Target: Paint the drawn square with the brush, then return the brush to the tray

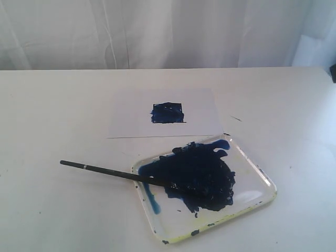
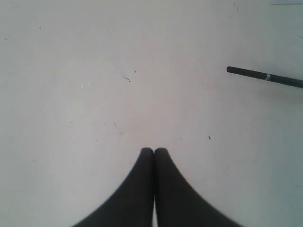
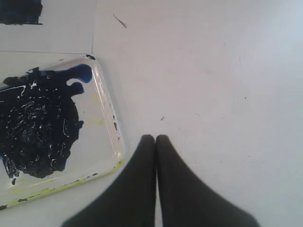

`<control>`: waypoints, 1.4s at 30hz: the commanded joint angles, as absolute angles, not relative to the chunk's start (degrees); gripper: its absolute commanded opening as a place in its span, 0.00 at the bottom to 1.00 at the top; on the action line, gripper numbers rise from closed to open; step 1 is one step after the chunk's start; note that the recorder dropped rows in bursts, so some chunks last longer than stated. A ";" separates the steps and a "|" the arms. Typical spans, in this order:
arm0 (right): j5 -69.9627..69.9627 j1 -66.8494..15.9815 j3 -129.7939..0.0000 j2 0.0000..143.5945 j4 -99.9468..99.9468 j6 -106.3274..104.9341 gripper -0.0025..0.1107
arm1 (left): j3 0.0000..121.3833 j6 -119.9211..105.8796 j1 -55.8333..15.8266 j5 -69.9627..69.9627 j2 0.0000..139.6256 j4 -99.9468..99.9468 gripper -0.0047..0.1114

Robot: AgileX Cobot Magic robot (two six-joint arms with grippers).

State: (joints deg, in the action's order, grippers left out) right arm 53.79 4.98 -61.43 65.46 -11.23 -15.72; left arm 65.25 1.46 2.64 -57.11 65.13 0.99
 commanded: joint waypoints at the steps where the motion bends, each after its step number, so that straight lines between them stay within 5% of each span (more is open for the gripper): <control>1: 53.92 5.04 -57.25 54.64 -11.46 -16.13 0.02 | 59.87 1.82 2.70 -55.25 54.21 0.00 0.04; 25: 56.47 5.04 -44.35 2.44 -13.48 -16.13 0.02 | 51.87 2.83 2.70 -57.06 1.04 -1.43 0.04; 42: 54.46 -1.12 -42.49 0.00 -11.87 -15.98 0.02 | 52.54 2.83 2.59 -58.31 0.00 -2.34 0.04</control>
